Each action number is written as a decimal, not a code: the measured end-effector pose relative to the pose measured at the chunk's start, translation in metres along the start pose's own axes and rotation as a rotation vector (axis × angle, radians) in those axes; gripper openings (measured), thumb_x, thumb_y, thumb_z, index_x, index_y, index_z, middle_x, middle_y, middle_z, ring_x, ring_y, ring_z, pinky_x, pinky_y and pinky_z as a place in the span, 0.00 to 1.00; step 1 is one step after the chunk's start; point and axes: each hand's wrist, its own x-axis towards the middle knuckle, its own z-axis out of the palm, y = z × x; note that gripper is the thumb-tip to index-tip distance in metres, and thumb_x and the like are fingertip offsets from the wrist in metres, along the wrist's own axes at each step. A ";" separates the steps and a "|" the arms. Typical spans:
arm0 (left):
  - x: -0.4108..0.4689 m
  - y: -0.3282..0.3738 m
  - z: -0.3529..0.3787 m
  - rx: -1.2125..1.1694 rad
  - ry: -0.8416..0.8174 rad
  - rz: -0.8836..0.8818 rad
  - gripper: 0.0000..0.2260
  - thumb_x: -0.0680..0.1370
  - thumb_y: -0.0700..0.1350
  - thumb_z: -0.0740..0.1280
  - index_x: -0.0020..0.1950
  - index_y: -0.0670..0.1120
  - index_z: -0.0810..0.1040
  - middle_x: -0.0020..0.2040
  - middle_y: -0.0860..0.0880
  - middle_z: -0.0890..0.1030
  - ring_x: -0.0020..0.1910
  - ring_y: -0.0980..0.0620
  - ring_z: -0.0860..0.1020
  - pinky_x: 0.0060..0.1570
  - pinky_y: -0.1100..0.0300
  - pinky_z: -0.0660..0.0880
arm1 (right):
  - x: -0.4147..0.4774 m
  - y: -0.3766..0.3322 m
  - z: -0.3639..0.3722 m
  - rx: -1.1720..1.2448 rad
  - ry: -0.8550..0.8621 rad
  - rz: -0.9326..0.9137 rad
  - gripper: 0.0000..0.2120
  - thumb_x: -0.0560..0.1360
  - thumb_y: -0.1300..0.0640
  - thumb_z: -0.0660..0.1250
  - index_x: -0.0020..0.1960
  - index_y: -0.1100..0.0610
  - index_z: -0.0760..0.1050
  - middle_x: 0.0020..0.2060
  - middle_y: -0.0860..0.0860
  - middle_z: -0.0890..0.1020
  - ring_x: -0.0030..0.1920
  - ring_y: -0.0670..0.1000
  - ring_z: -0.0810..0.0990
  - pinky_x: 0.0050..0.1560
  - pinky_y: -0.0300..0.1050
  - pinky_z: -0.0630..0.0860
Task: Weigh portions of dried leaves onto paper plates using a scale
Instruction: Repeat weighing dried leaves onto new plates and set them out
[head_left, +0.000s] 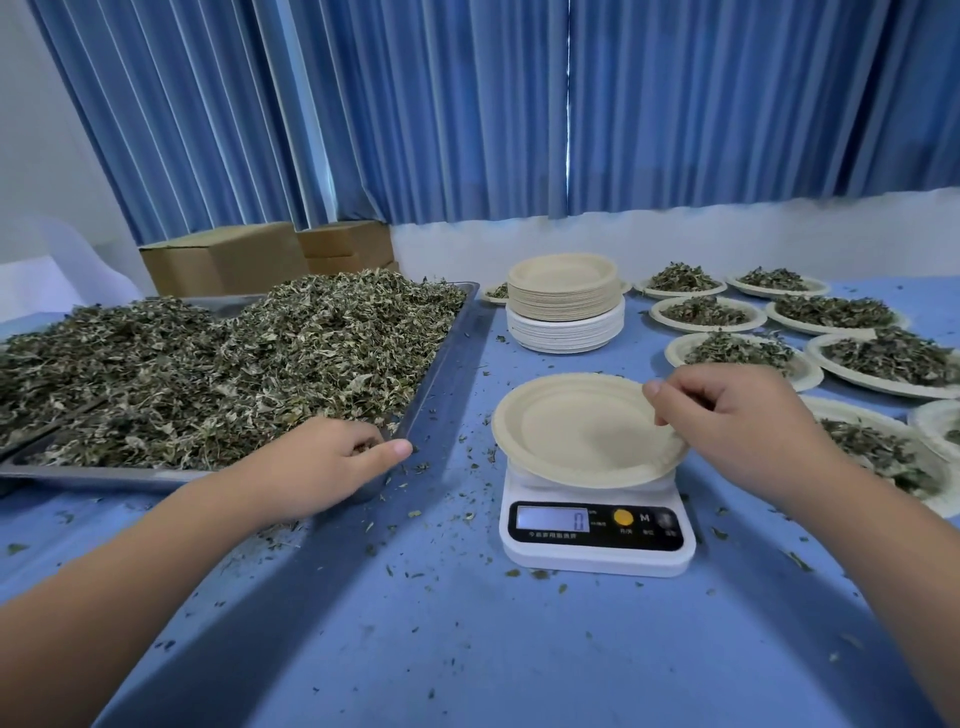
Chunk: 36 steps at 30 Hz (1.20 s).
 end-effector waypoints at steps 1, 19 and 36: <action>0.003 -0.002 -0.001 -0.020 -0.002 -0.017 0.25 0.71 0.70 0.54 0.35 0.50 0.73 0.27 0.53 0.71 0.23 0.59 0.66 0.29 0.62 0.64 | 0.000 0.000 -0.001 -0.002 0.009 -0.001 0.18 0.78 0.54 0.65 0.34 0.64 0.77 0.19 0.44 0.71 0.22 0.41 0.68 0.25 0.29 0.64; 0.051 0.035 -0.031 -0.187 0.352 -0.065 0.18 0.81 0.57 0.60 0.44 0.45 0.80 0.23 0.51 0.75 0.18 0.59 0.70 0.20 0.67 0.65 | 0.003 0.007 0.000 -0.019 0.053 0.013 0.18 0.78 0.55 0.65 0.34 0.66 0.76 0.18 0.44 0.68 0.22 0.42 0.67 0.25 0.30 0.64; 0.075 0.169 0.027 -0.143 0.055 0.433 0.11 0.79 0.59 0.63 0.54 0.56 0.79 0.48 0.60 0.80 0.48 0.61 0.75 0.47 0.61 0.71 | 0.007 0.014 -0.007 -0.052 0.127 -0.039 0.19 0.77 0.54 0.66 0.34 0.68 0.74 0.23 0.56 0.67 0.26 0.46 0.63 0.28 0.39 0.60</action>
